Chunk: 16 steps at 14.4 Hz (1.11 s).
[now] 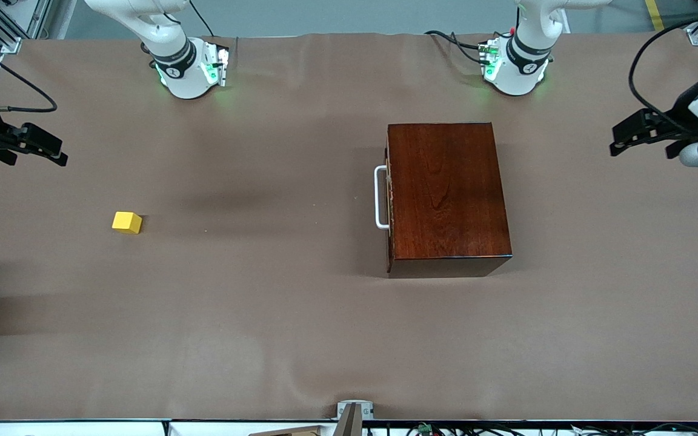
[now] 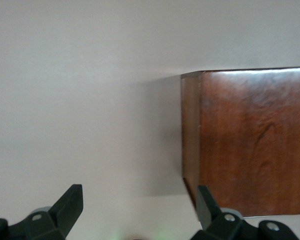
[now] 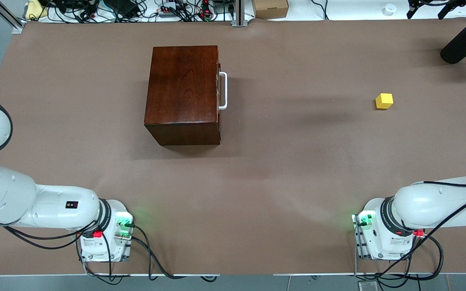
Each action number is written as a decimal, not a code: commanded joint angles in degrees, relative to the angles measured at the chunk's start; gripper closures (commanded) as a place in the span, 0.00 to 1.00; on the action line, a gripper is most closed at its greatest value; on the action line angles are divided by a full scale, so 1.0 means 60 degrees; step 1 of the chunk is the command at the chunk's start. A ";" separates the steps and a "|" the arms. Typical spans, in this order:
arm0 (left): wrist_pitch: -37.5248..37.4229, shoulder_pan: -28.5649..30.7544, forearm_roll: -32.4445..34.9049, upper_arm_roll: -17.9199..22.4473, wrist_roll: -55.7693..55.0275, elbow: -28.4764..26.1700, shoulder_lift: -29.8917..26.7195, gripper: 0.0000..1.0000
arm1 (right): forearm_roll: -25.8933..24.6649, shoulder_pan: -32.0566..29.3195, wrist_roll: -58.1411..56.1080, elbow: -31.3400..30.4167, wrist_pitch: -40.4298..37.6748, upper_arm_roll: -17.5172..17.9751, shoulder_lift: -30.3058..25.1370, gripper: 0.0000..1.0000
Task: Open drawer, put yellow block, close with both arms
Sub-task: 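Move the left gripper to the white drawer handle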
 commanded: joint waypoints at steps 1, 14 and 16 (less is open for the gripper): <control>-0.0185 -0.0821 -0.0124 -0.0054 -0.1161 0.0624 0.0688 0.00 | 0.0010 0.0074 -0.0023 0.0184 -0.0088 -0.0042 0.0083 0.00; 0.1861 -0.4996 0.0138 0.0049 -0.6861 0.2455 0.3324 0.00 | -0.0004 0.0074 -0.0008 0.0184 -0.0088 -0.0042 0.0083 0.00; 0.2769 -0.5656 0.0635 0.0049 -0.7710 0.2441 0.3851 0.00 | 0.0010 0.0074 -0.0008 0.0184 -0.0088 -0.0042 0.0083 0.00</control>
